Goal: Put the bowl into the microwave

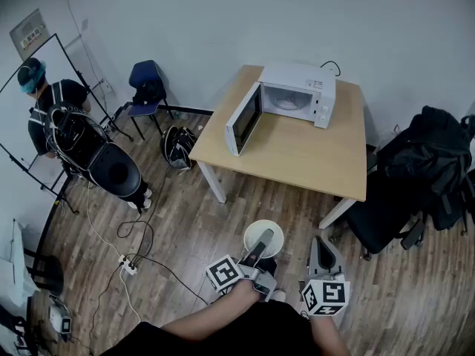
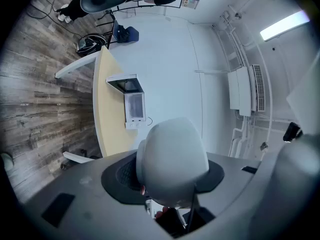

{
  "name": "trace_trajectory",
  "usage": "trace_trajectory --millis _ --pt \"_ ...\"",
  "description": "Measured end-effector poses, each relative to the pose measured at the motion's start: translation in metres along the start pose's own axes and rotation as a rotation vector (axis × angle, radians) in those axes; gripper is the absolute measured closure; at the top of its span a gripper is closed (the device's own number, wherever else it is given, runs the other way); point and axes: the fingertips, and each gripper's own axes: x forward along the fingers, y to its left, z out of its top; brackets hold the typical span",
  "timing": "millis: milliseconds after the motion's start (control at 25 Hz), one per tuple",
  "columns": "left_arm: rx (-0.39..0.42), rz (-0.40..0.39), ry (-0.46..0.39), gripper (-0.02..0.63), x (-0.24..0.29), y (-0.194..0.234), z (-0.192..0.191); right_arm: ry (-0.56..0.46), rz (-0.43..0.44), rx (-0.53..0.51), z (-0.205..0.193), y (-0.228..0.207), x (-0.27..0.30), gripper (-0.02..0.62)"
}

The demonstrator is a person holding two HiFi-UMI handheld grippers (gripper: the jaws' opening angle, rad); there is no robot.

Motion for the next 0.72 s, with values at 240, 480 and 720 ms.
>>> trace_trajectory --millis 240,480,720 --pt "0.040 0.022 -0.008 0.393 -0.002 0.005 -0.008 0.008 0.036 -0.008 -0.005 -0.002 -0.006 0.536" --pt "0.024 0.008 -0.035 0.394 0.001 0.003 -0.018 -0.024 0.042 0.036 -0.002 -0.018 -0.016 0.536" --pt "0.029 0.007 -0.059 0.394 0.000 0.009 -0.023 0.000 0.054 0.027 -0.018 -0.028 -0.018 0.535"
